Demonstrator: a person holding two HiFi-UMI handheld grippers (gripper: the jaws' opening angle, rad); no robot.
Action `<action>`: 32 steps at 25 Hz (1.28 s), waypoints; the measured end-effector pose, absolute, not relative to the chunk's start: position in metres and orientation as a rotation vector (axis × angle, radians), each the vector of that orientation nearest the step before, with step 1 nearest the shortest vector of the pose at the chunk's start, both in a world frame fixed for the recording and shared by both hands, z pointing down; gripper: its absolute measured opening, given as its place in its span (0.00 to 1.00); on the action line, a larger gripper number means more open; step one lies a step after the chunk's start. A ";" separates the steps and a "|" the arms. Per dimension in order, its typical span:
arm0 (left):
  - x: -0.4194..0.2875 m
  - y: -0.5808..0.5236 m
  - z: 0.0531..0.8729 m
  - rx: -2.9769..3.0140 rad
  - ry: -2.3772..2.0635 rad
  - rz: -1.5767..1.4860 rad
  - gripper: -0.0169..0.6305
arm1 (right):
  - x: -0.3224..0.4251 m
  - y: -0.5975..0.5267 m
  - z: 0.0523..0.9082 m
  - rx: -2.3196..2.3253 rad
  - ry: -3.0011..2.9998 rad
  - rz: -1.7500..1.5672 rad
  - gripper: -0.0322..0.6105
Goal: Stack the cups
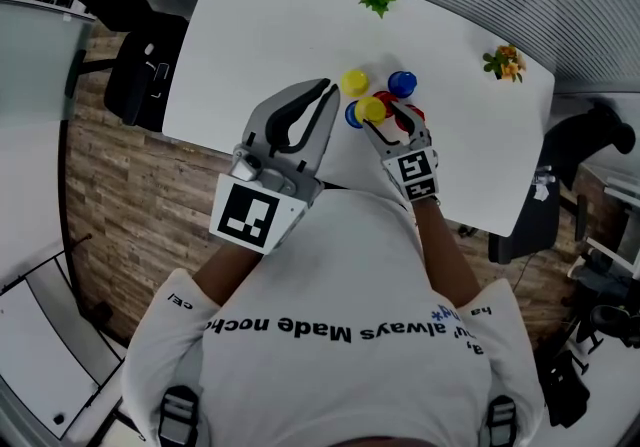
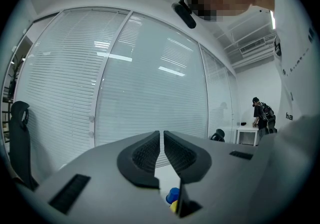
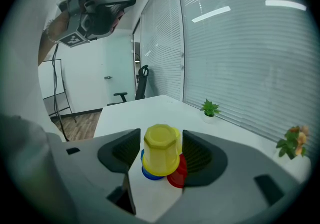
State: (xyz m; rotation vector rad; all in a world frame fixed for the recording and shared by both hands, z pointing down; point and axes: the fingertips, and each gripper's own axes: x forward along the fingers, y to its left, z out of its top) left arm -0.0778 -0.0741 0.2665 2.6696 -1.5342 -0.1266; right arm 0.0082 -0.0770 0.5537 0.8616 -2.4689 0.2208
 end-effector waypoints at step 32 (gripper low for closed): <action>-0.049 -0.072 0.267 2.706 -1.461 -0.112 0.08 | 0.115 -0.073 0.609 1.054 -2.286 0.311 0.48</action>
